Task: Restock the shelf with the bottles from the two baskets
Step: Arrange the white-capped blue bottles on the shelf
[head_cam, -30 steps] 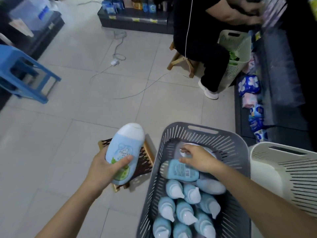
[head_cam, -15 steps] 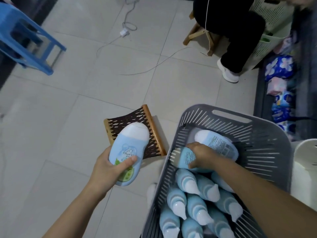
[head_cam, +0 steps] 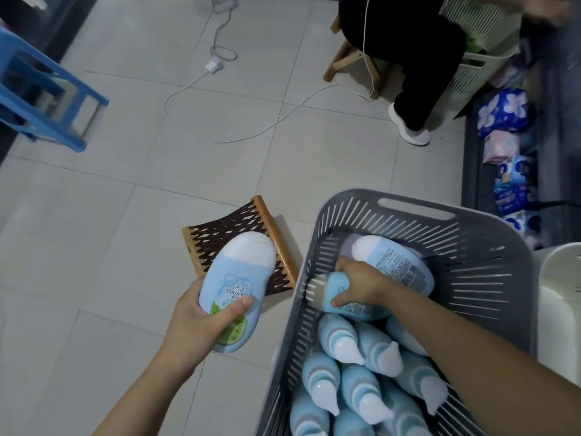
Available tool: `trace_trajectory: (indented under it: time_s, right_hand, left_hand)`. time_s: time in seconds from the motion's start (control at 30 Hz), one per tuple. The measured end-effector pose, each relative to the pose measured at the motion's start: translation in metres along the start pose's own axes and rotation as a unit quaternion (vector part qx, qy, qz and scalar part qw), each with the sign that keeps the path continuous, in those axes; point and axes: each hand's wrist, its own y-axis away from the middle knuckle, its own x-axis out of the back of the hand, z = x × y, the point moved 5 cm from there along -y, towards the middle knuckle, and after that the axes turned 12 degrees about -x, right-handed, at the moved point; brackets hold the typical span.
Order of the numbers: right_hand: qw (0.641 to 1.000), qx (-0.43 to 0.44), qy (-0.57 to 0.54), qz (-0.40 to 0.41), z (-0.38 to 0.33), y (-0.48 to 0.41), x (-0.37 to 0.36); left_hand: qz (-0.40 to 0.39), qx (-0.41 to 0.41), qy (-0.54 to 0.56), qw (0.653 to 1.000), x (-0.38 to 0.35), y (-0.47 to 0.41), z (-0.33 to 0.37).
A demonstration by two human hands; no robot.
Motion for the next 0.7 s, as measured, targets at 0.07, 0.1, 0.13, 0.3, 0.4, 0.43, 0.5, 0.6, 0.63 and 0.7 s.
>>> trace_trajectory:
  time_s: [0.07, 0.1, 0.13, 0.3, 0.4, 0.43, 0.5, 0.6, 0.63, 0.7]
  right_hand:
    - [0.999, 0.016, 0.029, 0.007, -0.002, 0.002, -0.003]
    - [0.999, 0.022, 0.033, 0.015, -0.003, 0.004, -0.004]
    - [0.999, 0.024, 0.022, 0.022, -0.003, 0.007, -0.004]
    - [0.988, 0.010, -0.137, 0.069, 0.006, 0.043, 0.019]
    - [0.971, 0.009, -0.219, 0.093, 0.008, 0.080, 0.042]
    - [0.966, 0.008, -0.234, 0.107, 0.008, 0.094, 0.052]
    - [0.948, 0.009, -0.292, 0.123, 0.009, 0.123, 0.069]
    - [0.880, 0.031, -0.468, 0.078, 0.006, 0.168, 0.089]
    - [0.849, 0.048, -0.523, 0.058, 0.003, 0.184, 0.096]
    - [0.788, 0.083, -0.609, 0.030, -0.003, 0.215, 0.109]
  left_hand:
    - [-0.003, -0.002, 0.001, 1.000, -0.001, 0.002, 0.002]
    - [-0.003, -0.003, 0.001, 1.000, 0.000, 0.003, 0.004]
    - [-0.002, -0.005, -0.001, 1.000, 0.001, 0.004, 0.005]
    - [-0.001, -0.016, 0.008, 1.000, 0.007, 0.013, 0.029]
    - [-0.004, -0.030, 0.025, 0.999, 0.011, 0.022, 0.055]
    - [-0.006, -0.034, 0.032, 0.999, 0.011, 0.025, 0.065]
    - [-0.014, -0.041, 0.050, 0.998, 0.009, 0.032, 0.087]
    - [-0.035, -0.050, 0.082, 0.995, 0.003, 0.046, 0.124]
    - [-0.044, -0.053, 0.094, 0.993, 0.000, 0.052, 0.136]
    - [-0.070, -0.047, 0.135, 0.987, -0.007, 0.063, 0.159]
